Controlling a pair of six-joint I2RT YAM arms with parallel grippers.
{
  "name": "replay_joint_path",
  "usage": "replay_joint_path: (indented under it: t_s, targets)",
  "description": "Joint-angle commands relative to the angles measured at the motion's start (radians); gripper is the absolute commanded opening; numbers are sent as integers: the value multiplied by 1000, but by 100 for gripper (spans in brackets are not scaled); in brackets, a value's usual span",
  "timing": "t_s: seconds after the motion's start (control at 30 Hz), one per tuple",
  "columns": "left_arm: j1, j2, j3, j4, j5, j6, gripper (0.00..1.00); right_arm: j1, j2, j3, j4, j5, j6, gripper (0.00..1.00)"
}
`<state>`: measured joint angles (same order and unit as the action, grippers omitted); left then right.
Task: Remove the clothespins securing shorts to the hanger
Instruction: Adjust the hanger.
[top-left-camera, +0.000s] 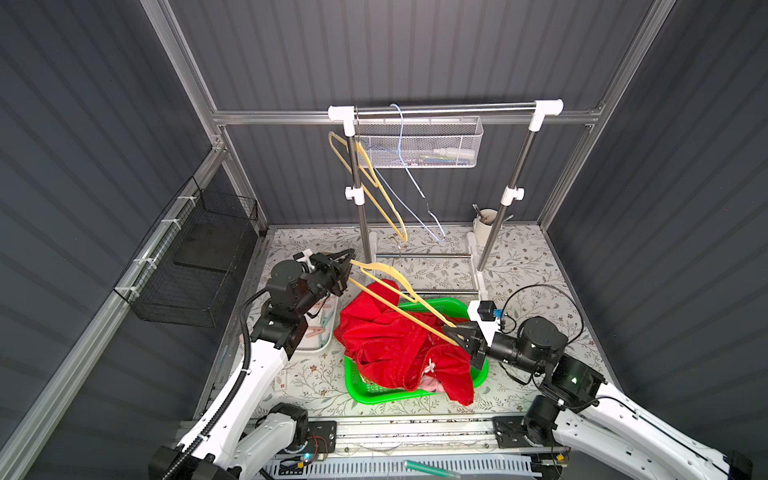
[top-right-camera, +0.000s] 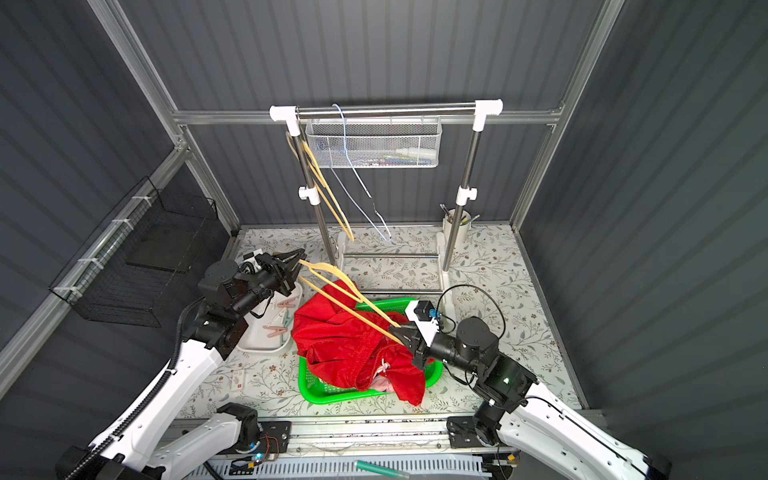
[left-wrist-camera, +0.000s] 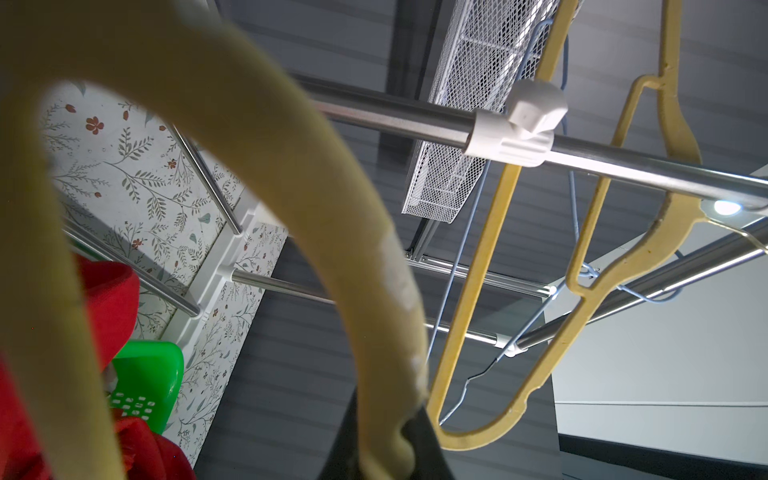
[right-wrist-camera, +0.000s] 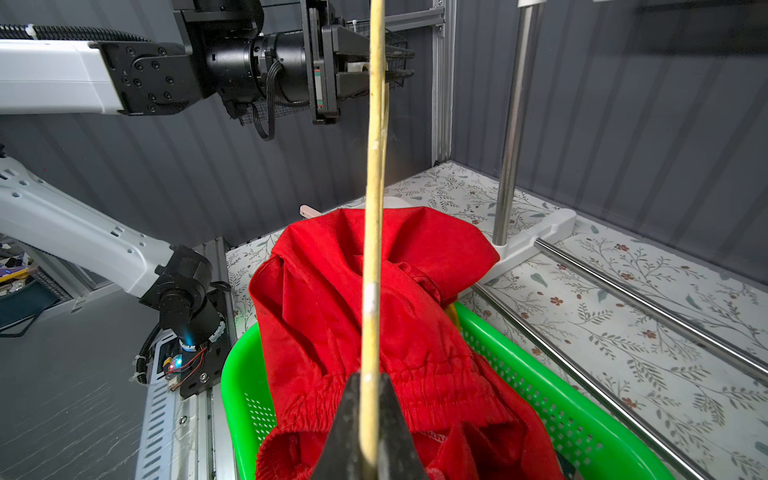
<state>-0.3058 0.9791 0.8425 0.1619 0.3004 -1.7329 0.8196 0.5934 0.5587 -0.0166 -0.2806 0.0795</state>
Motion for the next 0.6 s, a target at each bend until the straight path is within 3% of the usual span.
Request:
replay_joint_path:
  t_s: [0.0,0.1,0.43,0.57]
  targets:
    - [17,-17,-12,19,-17,23,5,-2,-15,43,24,-6,17,0]
    - [19,-17,-14,13,-22,32,13,-2,-12,58,2,1,28,0]
    - [20,-15,22,-77,-36,128,78,-2,-10,110,-105,29,80,0]
    - [22,-28,67,-165,-61,216,96,-2,-20,123,-176,44,79,0]
